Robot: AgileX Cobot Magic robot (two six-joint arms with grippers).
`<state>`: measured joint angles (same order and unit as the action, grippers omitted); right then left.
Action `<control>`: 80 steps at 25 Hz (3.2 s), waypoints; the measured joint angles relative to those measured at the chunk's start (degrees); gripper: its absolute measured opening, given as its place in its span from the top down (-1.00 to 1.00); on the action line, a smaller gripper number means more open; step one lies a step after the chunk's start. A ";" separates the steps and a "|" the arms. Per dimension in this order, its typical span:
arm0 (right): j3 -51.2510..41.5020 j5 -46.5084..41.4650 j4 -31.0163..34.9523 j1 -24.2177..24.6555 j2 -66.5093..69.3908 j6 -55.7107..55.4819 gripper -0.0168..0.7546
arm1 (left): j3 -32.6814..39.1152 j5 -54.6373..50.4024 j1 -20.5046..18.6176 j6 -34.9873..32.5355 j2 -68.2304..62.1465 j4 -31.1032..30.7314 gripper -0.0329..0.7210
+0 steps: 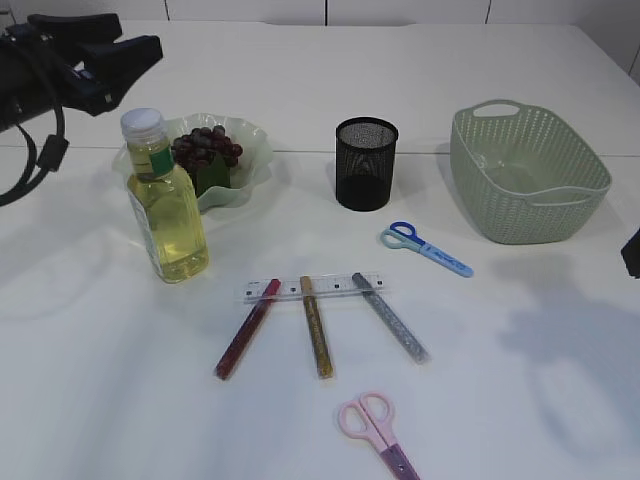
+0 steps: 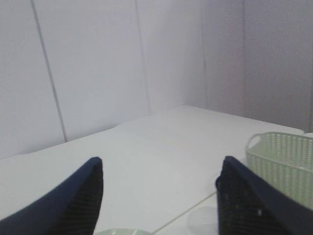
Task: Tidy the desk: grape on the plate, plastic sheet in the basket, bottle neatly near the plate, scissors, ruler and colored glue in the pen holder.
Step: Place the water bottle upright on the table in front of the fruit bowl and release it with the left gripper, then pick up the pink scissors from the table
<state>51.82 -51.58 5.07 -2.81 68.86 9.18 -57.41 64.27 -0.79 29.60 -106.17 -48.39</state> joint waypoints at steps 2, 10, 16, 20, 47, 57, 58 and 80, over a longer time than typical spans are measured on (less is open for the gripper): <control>0.00 0.00 0.09 0.00 0.00 0.00 -0.50 | 0.00 -2.75 -1.14 0.00 0.93 1.95 -0.53; 0.00 0.00 0.09 0.00 0.00 0.00 -0.50 | 0.21 -16.48 -6.79 0.12 1.57 13.88 -0.52; 0.00 -0.04 0.09 0.00 0.00 0.00 -0.50 | 0.30 -30.24 -7.86 0.20 2.81 17.49 -0.52; 0.00 -0.04 0.09 0.00 0.00 0.00 -0.50 | 0.30 -37.22 -7.86 0.20 3.02 17.72 -0.52; 0.00 -0.17 0.24 0.00 0.00 -0.08 -0.50 | 0.30 -110.96 5.38 -16.16 15.98 42.98 -0.43; 0.00 -0.26 5.14 0.00 0.00 -0.08 -0.50 | 0.30 -120.00 5.38 -21.96 19.22 52.03 -0.40; 0.00 -0.26 5.93 0.00 0.00 -0.08 -0.50 | 0.30 -120.09 5.38 -22.21 20.13 52.85 -0.40; 6.57 -4.83 2.31 -17.78 8.49 -10.37 -0.25 | 0.30 -129.09 5.38 -23.15 25.75 54.51 -0.39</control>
<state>58.39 -56.41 7.39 -20.59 77.34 -1.19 -57.12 -64.83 4.59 6.45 -80.42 6.12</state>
